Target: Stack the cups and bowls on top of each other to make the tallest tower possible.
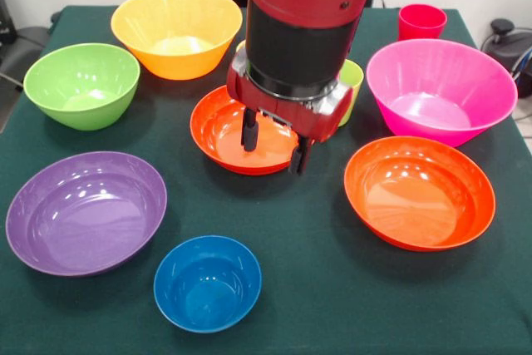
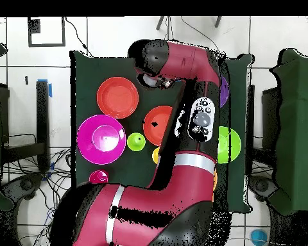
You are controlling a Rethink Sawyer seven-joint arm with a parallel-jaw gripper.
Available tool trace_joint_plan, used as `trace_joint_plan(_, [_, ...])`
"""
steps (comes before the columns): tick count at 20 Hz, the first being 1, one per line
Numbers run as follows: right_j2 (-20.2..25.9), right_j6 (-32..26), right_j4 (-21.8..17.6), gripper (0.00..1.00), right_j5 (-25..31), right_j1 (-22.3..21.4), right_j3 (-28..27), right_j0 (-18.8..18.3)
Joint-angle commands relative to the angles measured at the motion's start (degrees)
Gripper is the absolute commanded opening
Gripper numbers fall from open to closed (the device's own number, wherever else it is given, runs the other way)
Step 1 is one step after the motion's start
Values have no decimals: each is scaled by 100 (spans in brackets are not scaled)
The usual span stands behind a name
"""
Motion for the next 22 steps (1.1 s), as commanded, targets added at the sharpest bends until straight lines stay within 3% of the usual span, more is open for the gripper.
trace_joint_plan(1, [735, -1385, -350, 100, -246, -305, 1039, -94])
trace_joint_plan(10, [868, -1671, -469, 100, -484, -557, 1455, -327])
trace_joint_plan(22, [1029, -1568, -664, 100, -744, -866, 2009, -482])
